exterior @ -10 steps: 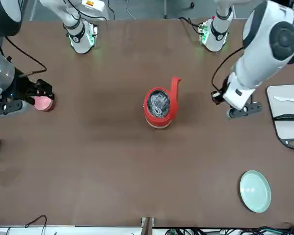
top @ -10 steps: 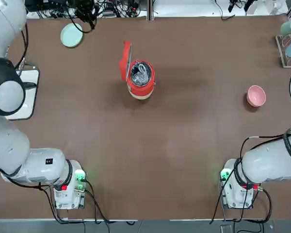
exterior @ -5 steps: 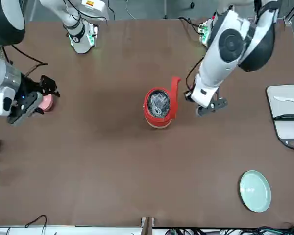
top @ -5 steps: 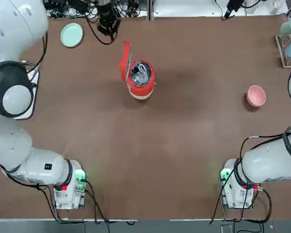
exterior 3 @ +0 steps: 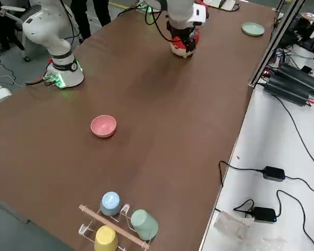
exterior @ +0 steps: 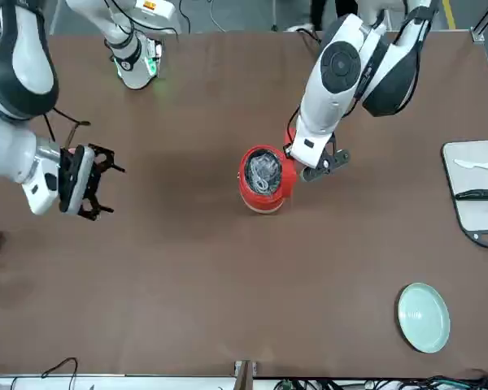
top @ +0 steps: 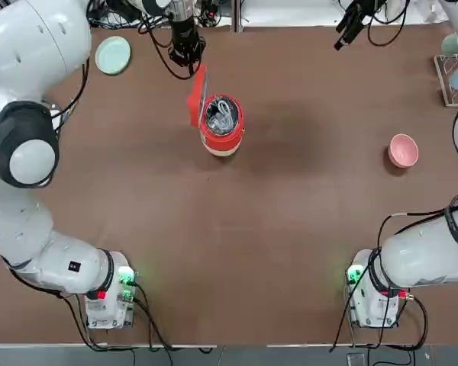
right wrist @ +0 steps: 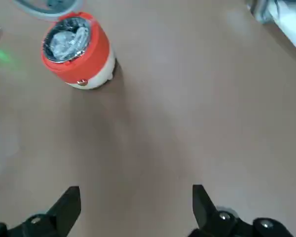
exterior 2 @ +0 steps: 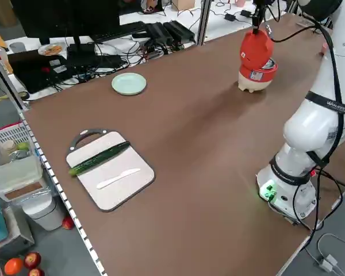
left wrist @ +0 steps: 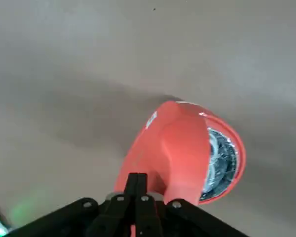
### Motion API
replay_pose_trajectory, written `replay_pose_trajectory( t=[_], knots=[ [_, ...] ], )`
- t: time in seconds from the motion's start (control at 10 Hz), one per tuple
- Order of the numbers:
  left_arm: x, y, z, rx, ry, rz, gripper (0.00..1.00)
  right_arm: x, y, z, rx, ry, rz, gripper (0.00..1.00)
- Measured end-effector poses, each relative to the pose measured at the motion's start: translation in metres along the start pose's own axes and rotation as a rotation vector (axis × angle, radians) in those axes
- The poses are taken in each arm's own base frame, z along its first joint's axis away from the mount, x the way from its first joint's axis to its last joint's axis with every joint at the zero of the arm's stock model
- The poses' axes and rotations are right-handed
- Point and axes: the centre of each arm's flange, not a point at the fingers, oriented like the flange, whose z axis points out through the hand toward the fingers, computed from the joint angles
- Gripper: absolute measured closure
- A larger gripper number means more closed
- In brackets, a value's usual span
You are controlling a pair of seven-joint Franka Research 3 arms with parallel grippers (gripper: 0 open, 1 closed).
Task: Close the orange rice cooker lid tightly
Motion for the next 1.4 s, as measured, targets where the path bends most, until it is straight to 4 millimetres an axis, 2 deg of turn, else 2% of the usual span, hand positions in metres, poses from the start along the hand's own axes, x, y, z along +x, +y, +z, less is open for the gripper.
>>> replay_pose_trajectory(
  t=[0.3, 0.4, 0.6, 0.7, 0.9, 1.1, 1.4],
  knots=[
    [-0.034, 0.036, 0.016, -0.032, 0.009, -0.02, 0.99, -0.018, 0.003, 0.015, 0.025, 0.193, -0.144, 0.0],
    [-0.046, 0.051, 0.031, -0.034, 0.024, -0.034, 0.99, -0.029, 0.003, 0.029, 0.023, 0.265, -0.195, 0.0],
    [-0.059, 0.077, 0.081, -0.008, 0.064, -0.052, 0.99, -0.049, 0.001, 0.069, 0.025, 0.371, -0.302, 0.0],
    [-0.059, 0.087, 0.105, -0.013, 0.064, -0.058, 0.99, -0.054, 0.001, 0.096, 0.035, 0.43, -0.348, 0.0],
    [-0.054, 0.093, 0.135, -0.002, 0.079, -0.065, 0.99, -0.065, 0.002, 0.164, 0.054, 0.549, -0.412, 0.0],
    [-0.06, 0.097, 0.137, 0.012, 0.112, -0.066, 0.99, -0.073, -0.002, 0.227, 0.08, 0.643, -0.476, 0.0],
    [-0.059, 0.097, 0.136, 0.011, 0.118, -0.068, 0.98, -0.082, -0.021, 0.3, 0.125, 0.747, -0.527, 0.0]
  ],
)
